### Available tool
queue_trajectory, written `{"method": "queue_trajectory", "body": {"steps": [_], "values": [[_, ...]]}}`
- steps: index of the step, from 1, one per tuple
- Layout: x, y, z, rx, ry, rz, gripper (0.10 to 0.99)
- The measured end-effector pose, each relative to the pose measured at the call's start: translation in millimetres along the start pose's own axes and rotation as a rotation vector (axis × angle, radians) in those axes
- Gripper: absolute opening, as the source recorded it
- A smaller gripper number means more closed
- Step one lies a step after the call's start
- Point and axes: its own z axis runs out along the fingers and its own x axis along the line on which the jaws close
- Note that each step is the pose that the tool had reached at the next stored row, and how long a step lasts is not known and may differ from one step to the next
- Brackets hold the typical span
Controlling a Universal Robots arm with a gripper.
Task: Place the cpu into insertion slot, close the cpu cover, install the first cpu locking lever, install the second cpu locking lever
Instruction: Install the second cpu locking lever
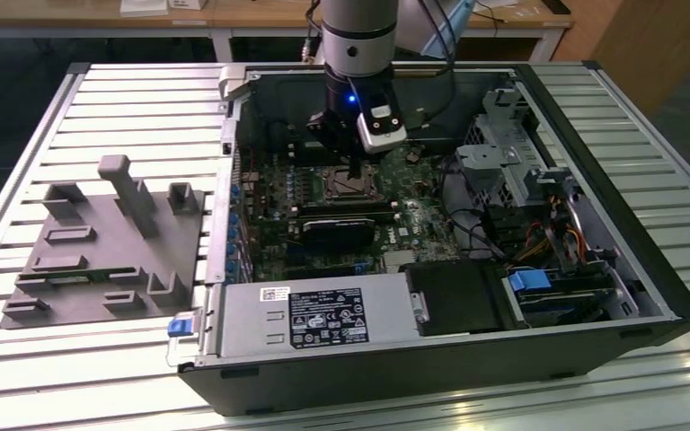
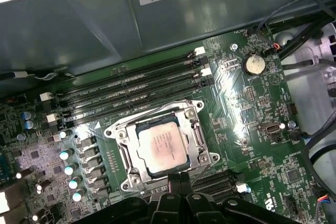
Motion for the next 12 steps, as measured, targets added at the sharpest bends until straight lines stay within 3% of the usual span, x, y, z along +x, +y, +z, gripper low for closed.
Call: {"method": "queue_trajectory", "body": {"steps": [6, 9, 12], "values": [[-2.5, -7.4, -0.1, -0.006, 0.002, 0.0, 0.102], [-3.9, -11.8, -0.1, -0.016, 0.0052, 0.001, 0.102], [-5.2, -15.7, -0.1, -0.033, 0.0111, 0.002, 0.102]]}}
